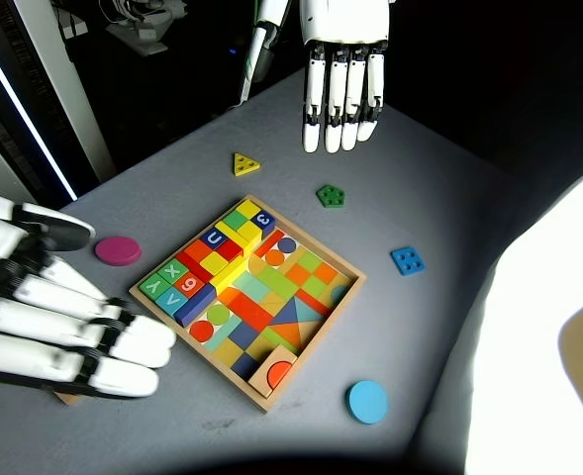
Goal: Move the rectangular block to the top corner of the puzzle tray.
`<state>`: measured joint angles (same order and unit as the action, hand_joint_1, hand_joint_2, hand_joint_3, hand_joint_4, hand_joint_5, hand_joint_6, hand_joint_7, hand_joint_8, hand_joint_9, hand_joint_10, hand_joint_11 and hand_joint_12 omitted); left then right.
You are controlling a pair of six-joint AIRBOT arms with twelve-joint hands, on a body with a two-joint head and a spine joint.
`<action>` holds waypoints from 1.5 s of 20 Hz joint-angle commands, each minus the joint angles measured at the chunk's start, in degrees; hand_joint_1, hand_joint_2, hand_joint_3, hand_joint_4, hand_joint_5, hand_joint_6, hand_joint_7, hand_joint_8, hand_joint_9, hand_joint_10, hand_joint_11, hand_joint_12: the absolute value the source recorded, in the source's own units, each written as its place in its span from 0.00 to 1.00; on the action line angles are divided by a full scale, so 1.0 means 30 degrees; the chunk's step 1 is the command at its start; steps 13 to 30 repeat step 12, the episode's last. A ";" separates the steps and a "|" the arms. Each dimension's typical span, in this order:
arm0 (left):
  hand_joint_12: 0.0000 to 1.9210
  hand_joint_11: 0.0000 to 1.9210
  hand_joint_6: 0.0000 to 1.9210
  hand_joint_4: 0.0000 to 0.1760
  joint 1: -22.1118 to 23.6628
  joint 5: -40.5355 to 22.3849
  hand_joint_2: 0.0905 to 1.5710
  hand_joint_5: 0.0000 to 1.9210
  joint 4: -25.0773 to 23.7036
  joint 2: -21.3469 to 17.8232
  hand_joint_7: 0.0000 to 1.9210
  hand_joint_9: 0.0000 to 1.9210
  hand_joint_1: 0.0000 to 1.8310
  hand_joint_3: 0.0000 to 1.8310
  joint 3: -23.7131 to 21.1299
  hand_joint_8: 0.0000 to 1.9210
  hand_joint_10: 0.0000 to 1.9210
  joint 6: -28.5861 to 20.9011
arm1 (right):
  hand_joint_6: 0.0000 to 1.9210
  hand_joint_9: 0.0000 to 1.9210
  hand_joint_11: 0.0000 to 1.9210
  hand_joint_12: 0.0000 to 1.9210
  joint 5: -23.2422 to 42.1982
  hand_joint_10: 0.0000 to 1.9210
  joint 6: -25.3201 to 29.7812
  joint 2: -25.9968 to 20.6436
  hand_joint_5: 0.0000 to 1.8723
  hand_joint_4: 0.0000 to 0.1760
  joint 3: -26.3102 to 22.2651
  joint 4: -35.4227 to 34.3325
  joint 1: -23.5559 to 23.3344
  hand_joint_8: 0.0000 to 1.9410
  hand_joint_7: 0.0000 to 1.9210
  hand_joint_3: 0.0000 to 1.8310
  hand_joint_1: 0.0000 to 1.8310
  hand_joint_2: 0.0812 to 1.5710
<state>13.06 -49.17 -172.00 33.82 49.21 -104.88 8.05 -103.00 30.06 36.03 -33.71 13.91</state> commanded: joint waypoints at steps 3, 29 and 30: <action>0.57 0.10 0.00 0.00 0.0452 0.1649 0.77 0.30 -0.0191 -0.0010 0.39 0.39 0.10 0.00 -0.0063 0.01 0.03 -0.0023 | 0.25 0.24 0.02 0.92 0.1775 0.58 -0.0829 -0.1081 0.41 0.00 -0.1250 0.0073 -0.0054 0.15 0.44 0.00 0.00 0.72; 0.95 0.31 0.56 0.00 0.0251 0.1649 0.77 0.37 -0.0191 -0.0046 0.42 0.39 0.14 0.00 -0.0082 0.80 0.90 -0.0025 | 0.64 0.33 0.21 1.00 0.2523 0.84 -0.0964 -0.1198 0.42 0.00 -0.2020 0.0081 -0.0044 0.65 0.44 0.00 0.04 0.72; 0.95 0.31 0.56 0.00 0.0251 0.1649 0.77 0.37 -0.0191 -0.0046 0.42 0.39 0.14 0.00 -0.0082 0.80 0.90 -0.0025 | 0.64 0.33 0.21 1.00 0.2523 0.84 -0.0964 -0.1198 0.42 0.00 -0.2020 0.0081 -0.0044 0.65 0.44 0.00 0.04 0.72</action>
